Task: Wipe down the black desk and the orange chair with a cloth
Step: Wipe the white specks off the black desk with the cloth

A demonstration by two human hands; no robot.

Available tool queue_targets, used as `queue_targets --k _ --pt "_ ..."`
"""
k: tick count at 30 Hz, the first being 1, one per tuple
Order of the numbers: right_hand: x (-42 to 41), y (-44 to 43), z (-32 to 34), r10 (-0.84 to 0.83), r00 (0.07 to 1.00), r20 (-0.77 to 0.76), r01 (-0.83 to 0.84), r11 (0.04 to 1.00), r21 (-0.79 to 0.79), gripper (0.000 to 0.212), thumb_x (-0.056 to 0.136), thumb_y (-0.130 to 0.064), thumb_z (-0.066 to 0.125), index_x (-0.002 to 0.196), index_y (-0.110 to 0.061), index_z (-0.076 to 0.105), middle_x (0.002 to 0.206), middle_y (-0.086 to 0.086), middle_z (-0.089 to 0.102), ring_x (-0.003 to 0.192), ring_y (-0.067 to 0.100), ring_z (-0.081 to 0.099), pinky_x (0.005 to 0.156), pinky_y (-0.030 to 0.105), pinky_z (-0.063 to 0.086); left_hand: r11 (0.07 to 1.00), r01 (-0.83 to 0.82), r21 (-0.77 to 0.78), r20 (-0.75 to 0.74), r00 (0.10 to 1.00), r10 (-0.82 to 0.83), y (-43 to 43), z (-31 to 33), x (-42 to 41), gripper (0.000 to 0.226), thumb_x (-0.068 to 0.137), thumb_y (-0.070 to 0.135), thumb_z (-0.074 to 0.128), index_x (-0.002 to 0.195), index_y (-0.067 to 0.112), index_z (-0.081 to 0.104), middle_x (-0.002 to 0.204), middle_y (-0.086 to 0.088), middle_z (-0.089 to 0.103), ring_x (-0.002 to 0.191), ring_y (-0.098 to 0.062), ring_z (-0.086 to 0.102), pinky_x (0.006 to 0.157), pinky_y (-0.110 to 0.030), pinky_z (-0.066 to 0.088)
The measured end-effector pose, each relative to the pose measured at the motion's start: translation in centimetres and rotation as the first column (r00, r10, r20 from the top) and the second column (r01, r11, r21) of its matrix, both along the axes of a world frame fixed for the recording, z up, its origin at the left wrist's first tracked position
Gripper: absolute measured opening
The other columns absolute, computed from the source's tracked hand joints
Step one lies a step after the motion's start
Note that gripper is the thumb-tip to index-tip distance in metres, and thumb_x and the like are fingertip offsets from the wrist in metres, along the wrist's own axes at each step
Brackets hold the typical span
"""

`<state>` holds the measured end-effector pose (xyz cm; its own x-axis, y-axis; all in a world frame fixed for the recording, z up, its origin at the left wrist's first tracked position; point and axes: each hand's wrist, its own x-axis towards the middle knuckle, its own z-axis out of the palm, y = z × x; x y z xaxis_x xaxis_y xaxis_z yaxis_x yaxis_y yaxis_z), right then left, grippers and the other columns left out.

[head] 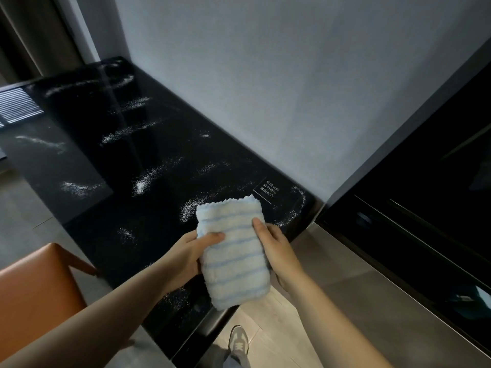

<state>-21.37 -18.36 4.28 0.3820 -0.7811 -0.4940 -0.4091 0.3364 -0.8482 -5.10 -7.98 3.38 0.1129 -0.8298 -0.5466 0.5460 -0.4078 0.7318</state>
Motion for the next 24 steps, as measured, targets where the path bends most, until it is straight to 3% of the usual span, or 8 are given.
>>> queue_targets --k 4,7,10,12,16,18,21,24 --pt "-0.5 0.0 0.2 -0.006 0.994 0.112 -0.016 0.982 0.189 0.055 0.071 -0.06 0.068 0.108 -0.021 0.063 0.106 0.004 0.07 0.097 0.022 0.068 0.088 0.043 0.054 1.0 0.008 0.029 -0.011 1.0 -0.007 0.0 0.4 0.3 0.052 0.075 0.029 0.077 0.12 0.008 0.06 0.113 -0.014 0.07 0.103 -0.031 0.068 0.078 -0.042 0.058" --pt "-1.0 -0.1 0.6 0.01 0.974 0.226 -0.064 0.97 0.234 0.056 0.064 -0.041 0.079 0.111 -0.016 0.062 0.097 0.001 0.073 0.085 0.017 0.07 0.067 0.03 0.055 0.999 -0.031 0.036 0.023 0.999 0.03 0.0 0.4 0.4 0.052 0.074 0.032 0.072 0.118 0.008 0.061 0.11 -0.015 0.07 0.1 -0.032 0.069 0.076 -0.04 0.056" --pt "-1.1 0.2 0.8 0.014 0.957 0.289 -0.091 0.963 0.252 0.045 0.069 -0.022 0.08 0.11 -0.012 0.063 0.089 0.001 0.074 0.077 0.015 0.071 0.059 0.025 0.053 0.999 -0.035 0.02 0.06 0.998 0.034 0.0 0.2 0.4 0.052 0.074 0.036 0.074 0.117 0.009 0.063 0.11 -0.016 0.07 0.1 -0.033 0.069 0.078 -0.042 0.057" --pt "-0.9 0.6 0.5 -0.019 0.967 0.253 -0.031 0.981 0.193 0.03 0.078 -0.016 0.074 0.105 -0.015 0.063 0.09 0.005 0.073 0.074 0.017 0.07 0.058 0.029 0.054 0.999 -0.035 0.018 0.111 0.993 0.033 -0.1 0.1 0.2 0.053 0.076 0.04 0.076 0.115 0.007 0.063 0.108 -0.016 0.071 0.1 -0.034 0.068 0.083 -0.047 0.057" --pt "-1.2 0.6 0.1 -0.115 0.979 0.168 0.112 0.993 0.027 0.028 0.082 -0.017 0.069 0.108 -0.023 0.06 0.102 0.005 0.07 0.092 0.022 0.068 0.083 0.044 0.056 0.992 -0.102 0.08 0.338 0.939 0.07 -0.2 -0.8 0.2 0.039 0.083 0.04 0.071 0.11 0.012 0.064 0.104 -0.009 0.071 0.095 -0.024 0.07 0.082 -0.043 0.058" --pt "-1.8 0.1 0.0 -0.108 0.99 0.094 0.121 0.982 -0.147 0.031 0.081 -0.016 0.069 0.107 -0.028 0.058 0.101 -0.002 0.069 0.091 0.013 0.067 0.079 0.034 0.056 0.989 -0.108 0.105 0.46 0.887 0.048 -0.1 -1.2 0.7 0.039 0.085 0.038 0.07 0.114 0.015 0.062 0.105 -0.004 0.069 0.095 -0.018 0.068 0.08 -0.035 0.058" --pt "-2.9 -0.7 0.3 -0.106 0.994 0.012 0.104 0.939 -0.328 0.037 0.081 -0.016 0.064 0.11 -0.037 0.055 0.101 -0.014 0.067 0.087 -0.006 0.063 0.068 0.012 0.049 0.991 -0.014 0.134 0.616 0.785 -0.072 0.0 -1.9 1.8 0.028 0.085 0.038 0.07 0.108 0.025 0.063 0.102 0.005 0.068 0.096 -0.013 0.066 0.088 -0.038 0.055" --pt "-4.3 -2.6 0.6 -0.142 0.985 -0.102 0.084 0.897 -0.434 0.042 0.08 -0.02 0.061 0.119 -0.033 0.053 0.107 -0.015 0.065 0.096 0.001 0.061 0.082 0.028 0.053 0.984 0.05 0.169 0.686 0.711 -0.154 -0.6 -2.2 2.5 0.022 0.085 0.04 0.069 0.103 0.029 0.063 0.101 0.008 0.068 0.096 -0.011 0.065 0.092 -0.039 0.053"
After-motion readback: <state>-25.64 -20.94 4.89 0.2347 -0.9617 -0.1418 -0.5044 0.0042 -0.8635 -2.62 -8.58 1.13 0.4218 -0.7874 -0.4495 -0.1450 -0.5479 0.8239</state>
